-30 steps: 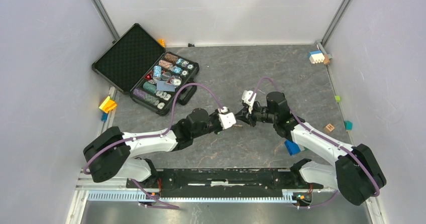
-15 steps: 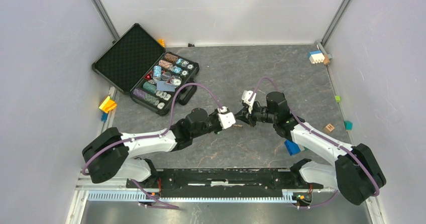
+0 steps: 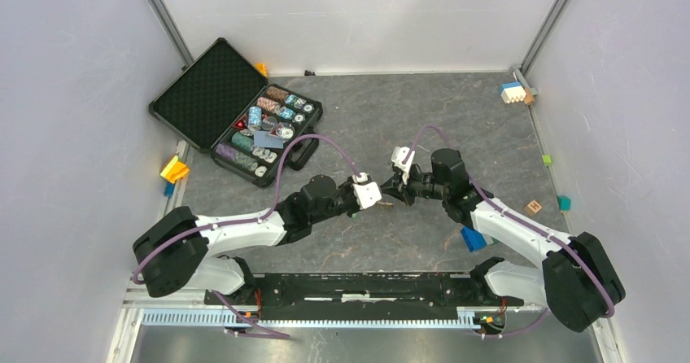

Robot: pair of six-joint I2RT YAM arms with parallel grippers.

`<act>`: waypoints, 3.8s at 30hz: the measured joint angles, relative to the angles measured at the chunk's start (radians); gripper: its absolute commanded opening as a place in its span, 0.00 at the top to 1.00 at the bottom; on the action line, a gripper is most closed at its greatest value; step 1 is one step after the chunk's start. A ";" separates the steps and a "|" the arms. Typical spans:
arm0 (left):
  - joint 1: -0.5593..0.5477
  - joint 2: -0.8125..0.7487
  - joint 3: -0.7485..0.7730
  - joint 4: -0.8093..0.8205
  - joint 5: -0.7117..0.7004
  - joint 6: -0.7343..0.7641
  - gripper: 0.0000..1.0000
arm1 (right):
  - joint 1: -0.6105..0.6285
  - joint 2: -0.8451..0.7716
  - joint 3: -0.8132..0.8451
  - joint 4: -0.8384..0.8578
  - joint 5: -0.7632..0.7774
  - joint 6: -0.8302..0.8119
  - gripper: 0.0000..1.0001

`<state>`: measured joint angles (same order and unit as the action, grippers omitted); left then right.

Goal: Put the keys on the keyring

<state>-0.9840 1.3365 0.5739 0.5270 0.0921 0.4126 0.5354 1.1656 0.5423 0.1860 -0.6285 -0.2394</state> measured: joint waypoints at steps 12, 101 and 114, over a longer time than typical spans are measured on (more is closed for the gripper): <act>0.000 0.011 0.001 0.000 0.006 0.000 0.98 | -0.001 0.000 0.000 0.000 -0.002 0.000 1.00; -0.002 0.043 0.050 -0.030 -0.070 -0.091 0.98 | 0.013 0.001 0.000 0.015 0.039 -0.047 1.00; -0.001 0.045 0.057 -0.034 -0.087 -0.124 0.98 | 0.014 -0.002 0.000 0.018 0.042 -0.064 1.00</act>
<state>-0.9852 1.3811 0.6312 0.4934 0.0051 0.2886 0.5499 1.1637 0.5423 0.2035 -0.5861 -0.3035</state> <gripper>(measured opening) 0.029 0.068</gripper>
